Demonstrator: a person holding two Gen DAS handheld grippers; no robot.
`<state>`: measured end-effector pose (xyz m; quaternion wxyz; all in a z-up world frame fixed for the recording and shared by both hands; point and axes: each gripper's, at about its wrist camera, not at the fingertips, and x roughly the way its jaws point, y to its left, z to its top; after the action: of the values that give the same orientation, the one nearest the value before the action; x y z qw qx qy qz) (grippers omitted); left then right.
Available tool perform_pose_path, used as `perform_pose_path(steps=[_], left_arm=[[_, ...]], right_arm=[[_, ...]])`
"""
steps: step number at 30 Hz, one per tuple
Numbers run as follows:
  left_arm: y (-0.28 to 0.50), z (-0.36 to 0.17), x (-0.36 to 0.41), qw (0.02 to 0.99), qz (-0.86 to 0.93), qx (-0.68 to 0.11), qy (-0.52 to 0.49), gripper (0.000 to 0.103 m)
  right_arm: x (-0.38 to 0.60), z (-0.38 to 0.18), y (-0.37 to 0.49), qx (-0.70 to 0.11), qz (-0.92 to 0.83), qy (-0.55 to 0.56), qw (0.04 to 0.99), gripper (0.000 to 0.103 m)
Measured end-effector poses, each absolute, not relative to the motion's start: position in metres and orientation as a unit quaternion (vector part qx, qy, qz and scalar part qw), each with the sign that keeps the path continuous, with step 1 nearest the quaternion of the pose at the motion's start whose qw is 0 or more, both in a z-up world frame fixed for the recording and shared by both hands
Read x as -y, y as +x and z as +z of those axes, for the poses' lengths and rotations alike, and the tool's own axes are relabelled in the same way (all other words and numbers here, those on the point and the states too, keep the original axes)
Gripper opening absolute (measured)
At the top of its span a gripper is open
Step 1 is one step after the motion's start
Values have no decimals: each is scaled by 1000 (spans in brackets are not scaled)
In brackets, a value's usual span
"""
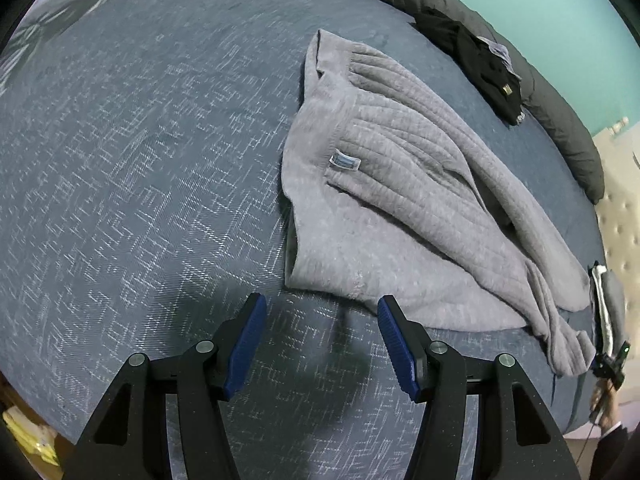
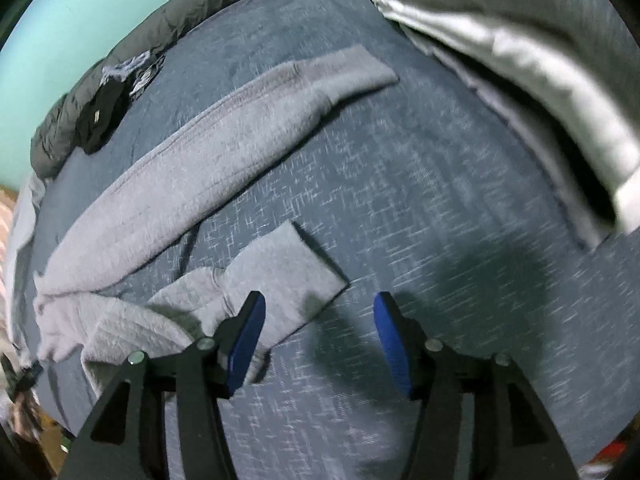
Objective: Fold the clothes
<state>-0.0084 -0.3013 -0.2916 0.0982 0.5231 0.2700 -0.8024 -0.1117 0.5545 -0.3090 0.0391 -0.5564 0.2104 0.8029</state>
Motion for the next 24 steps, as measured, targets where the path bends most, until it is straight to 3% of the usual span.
perform_pose_path(steps=[13, 18, 24], left_arm=[[-13, -313, 301, 108, -790, -342, 498, 68], [-13, -307, 301, 98, -788, -388, 467, 68], [-14, -318, 304, 105, -782, -389, 477, 68]], right_arm=[[-538, -330, -129, -223, 804, -550, 51, 60], [-534, -332, -130, -222, 805, -549, 36, 42], [-538, -332, -125, -226, 806, -546, 37, 12]])
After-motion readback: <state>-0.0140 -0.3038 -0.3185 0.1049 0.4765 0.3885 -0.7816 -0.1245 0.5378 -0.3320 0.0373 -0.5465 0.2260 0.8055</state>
